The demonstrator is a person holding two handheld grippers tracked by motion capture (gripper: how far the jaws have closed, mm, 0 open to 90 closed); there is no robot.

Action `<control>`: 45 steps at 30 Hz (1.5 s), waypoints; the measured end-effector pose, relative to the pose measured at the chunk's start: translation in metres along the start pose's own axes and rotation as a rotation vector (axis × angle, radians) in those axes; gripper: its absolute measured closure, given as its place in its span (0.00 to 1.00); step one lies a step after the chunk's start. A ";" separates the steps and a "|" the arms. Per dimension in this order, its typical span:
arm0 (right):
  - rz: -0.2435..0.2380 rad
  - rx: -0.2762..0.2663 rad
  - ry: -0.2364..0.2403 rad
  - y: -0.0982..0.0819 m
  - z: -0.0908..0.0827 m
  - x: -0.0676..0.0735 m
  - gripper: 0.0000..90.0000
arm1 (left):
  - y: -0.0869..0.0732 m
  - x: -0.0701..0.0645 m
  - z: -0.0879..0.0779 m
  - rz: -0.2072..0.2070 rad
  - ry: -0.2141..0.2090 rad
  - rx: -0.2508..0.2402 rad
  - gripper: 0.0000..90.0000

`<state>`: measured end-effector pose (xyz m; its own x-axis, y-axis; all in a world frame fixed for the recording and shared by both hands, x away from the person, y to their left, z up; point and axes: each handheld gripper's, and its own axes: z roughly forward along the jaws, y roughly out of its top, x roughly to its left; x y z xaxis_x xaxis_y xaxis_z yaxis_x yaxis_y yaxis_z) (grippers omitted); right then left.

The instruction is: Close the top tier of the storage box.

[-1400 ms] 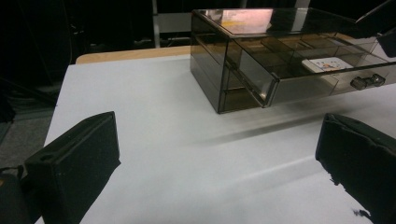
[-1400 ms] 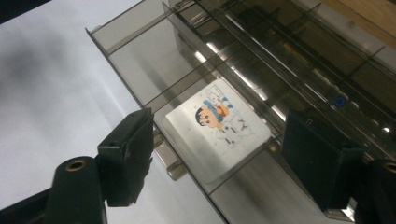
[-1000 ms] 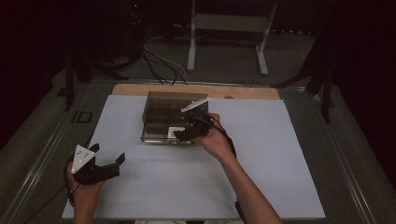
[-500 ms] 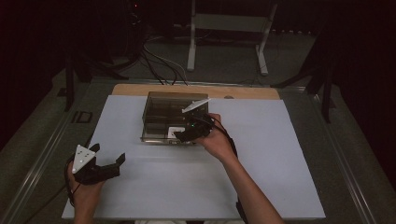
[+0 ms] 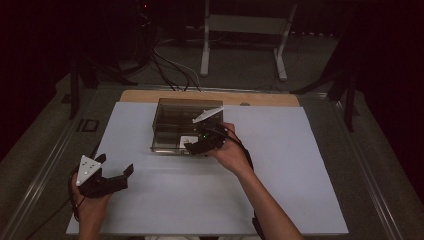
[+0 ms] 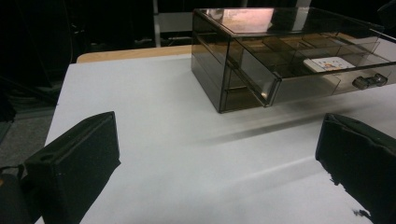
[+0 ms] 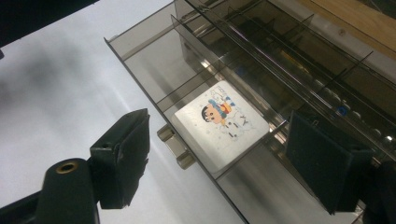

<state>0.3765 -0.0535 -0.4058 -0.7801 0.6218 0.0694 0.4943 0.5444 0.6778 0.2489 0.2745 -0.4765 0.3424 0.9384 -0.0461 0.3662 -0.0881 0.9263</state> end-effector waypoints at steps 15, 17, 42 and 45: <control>-0.025 -0.022 0.045 -0.005 -0.005 0.009 0.72 | 0.000 -0.001 0.000 0.004 -0.002 0.001 0.01; -0.043 -0.023 0.041 -0.006 -0.005 0.011 0.81 | 0.000 -0.001 0.000 0.003 0.000 0.002 0.01; -0.132 0.048 0.023 -0.024 0.011 0.019 1.00 | 0.000 -0.001 0.000 0.003 -0.003 0.004 0.01; -0.136 0.059 0.005 -0.025 0.015 0.019 1.00 | 0.000 -0.001 0.000 0.003 -0.003 0.003 0.01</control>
<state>0.3549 -0.0467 -0.4323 -0.8434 0.5371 -0.0162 0.4055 0.6559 0.6366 0.2485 0.2737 -0.4768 0.3460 0.9372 -0.0439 0.3679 -0.0924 0.9253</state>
